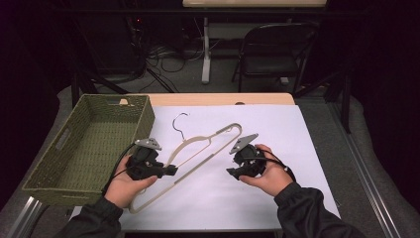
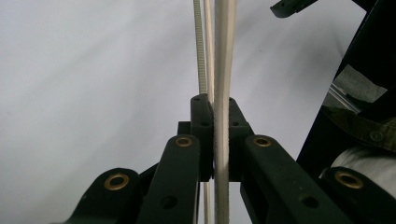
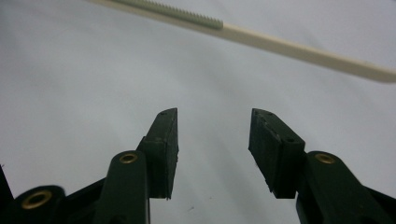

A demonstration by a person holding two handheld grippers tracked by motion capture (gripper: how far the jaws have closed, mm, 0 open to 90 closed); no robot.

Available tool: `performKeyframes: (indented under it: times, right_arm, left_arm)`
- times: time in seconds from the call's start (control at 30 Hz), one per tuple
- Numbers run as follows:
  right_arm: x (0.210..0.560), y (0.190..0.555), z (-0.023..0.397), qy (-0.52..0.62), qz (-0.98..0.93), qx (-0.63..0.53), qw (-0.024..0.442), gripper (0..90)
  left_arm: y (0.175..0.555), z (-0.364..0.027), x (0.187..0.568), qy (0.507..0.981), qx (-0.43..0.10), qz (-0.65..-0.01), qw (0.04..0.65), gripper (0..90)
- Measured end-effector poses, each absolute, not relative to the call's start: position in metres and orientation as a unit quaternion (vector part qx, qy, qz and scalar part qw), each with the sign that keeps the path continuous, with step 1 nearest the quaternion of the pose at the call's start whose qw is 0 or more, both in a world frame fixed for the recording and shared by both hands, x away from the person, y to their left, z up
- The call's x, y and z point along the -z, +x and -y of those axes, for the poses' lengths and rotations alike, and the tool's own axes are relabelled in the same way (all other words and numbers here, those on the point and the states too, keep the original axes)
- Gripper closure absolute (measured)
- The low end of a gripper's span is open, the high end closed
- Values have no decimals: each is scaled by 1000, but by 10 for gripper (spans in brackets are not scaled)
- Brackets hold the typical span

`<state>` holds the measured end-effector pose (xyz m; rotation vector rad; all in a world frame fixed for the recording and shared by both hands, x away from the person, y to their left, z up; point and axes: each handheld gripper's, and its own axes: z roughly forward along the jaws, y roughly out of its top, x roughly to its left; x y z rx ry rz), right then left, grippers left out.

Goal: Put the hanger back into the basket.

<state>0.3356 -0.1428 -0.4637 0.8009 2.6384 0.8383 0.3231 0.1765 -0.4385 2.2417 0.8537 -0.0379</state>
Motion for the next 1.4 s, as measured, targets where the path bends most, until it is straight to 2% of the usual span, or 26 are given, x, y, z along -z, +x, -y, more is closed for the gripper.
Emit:
performKeyframes:
  times: [0.3, 0.5, 0.93, 1.4]
  right_arm:
    - [465, 333, 158, 287, -904, -286, 134, 520]
    - [466, 334, 165, 296, -902, -284, 132, 520]
    - [468, 335, 171, 304, -903, -273, 130, 517]
    - [472, 336, 173, 312, -904, -265, 127, 517]
  left_arm:
    - [319, -197, 399, 873, -2, -325, 364, 872]
    - [329, -225, 379, 870, -22, -332, 363, 873]
    - [351, -291, 365, 867, -50, -356, 344, 873]
    - [370, -363, 364, 860, -73, -363, 351, 873]
